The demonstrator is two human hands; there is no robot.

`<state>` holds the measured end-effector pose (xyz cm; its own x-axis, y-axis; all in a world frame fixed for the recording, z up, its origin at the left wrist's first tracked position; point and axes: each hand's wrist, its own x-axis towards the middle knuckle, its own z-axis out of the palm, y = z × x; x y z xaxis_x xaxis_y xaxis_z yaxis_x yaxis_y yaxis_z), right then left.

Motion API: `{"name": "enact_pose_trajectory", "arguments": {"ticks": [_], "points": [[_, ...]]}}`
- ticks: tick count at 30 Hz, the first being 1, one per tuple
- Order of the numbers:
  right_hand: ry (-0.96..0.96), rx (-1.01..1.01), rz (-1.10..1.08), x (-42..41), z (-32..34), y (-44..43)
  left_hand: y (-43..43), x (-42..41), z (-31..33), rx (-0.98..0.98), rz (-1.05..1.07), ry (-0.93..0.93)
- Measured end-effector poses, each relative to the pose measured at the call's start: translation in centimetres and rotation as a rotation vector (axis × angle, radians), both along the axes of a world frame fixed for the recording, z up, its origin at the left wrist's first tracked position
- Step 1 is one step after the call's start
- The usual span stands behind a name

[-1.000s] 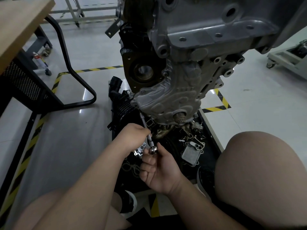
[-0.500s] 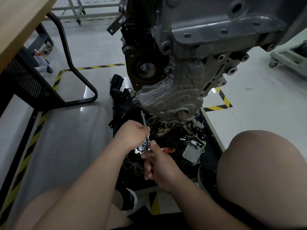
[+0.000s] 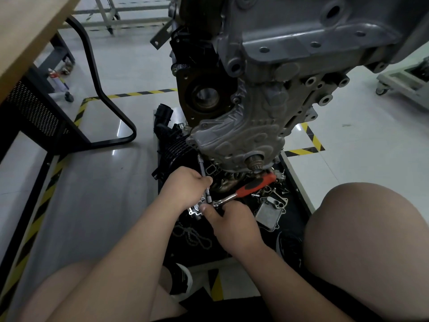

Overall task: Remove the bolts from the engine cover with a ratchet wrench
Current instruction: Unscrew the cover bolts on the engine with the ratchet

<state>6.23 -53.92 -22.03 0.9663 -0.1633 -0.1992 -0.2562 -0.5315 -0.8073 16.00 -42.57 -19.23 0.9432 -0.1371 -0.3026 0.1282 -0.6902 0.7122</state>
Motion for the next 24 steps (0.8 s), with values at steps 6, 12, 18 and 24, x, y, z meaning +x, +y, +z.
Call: {"name": "enact_pose_trajectory", "arguments": {"ticks": [6, 12, 18, 24], "points": [[0.374, 1.077, -0.214, -0.2, 0.8, 1.1, -0.3, -0.2, 0.1, -0.028, 0.027, 0.022], [0.547, 1.601, -0.211, -0.2, 0.9, 1.3, -0.3, -0.2, 0.2, -0.116, 0.041, 0.123], [0.571, 1.707, -0.209, -0.2, 0.8, 1.6, -0.6, -0.3, 0.2, -0.090, 0.042, 0.161], [0.578, 1.559, -0.218, -0.1, 1.2, 1.7, -0.3, -0.3, 0.3, -0.039, 0.013, 0.084]]}}
